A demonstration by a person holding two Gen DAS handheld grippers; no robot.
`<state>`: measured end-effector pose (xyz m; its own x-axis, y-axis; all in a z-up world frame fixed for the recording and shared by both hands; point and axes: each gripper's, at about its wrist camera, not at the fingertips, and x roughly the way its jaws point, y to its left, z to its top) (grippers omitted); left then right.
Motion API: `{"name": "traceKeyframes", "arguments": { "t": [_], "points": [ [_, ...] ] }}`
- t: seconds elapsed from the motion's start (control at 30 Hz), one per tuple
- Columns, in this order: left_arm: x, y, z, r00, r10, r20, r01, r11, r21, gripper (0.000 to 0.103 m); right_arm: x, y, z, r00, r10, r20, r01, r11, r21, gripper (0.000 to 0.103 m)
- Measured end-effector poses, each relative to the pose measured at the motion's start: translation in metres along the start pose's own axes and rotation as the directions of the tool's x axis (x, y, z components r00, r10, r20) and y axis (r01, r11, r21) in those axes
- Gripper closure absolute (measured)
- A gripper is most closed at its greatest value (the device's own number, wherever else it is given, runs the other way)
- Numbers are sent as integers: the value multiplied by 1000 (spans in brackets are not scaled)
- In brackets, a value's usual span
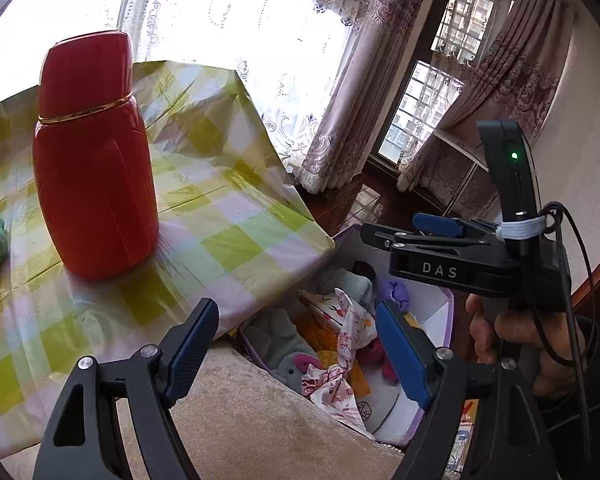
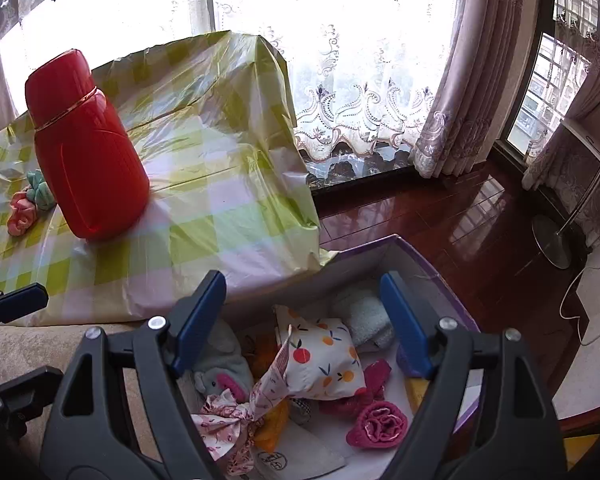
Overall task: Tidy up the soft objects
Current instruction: 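Move both open tools back over the remaining items on the seat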
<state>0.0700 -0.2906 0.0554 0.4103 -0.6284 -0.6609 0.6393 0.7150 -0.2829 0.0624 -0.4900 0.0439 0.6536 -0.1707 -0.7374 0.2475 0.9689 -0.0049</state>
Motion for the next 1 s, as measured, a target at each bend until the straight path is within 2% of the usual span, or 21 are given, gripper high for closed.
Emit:
{"name": "traceKeyframes", "arguments": {
  "t": [0.2,0.5,0.8,1.0],
  "points": [
    [-24,43,-5,996,85,40,-81,992,-92,22,-9,42,-1,997,82,13,-81,992,-94,21],
    [-69,117,-19,969,233,86,-202,941,-270,22,-19,115,-2,979,205,4,-199,953,-229,21],
    [-113,184,-35,930,347,119,-274,872,-406,22,-27,181,4,957,291,-4,-276,904,-327,21],
    [-139,227,-42,896,426,121,-318,810,-493,22,-27,231,6,936,351,-15,-328,855,-401,21]
  ]
}}
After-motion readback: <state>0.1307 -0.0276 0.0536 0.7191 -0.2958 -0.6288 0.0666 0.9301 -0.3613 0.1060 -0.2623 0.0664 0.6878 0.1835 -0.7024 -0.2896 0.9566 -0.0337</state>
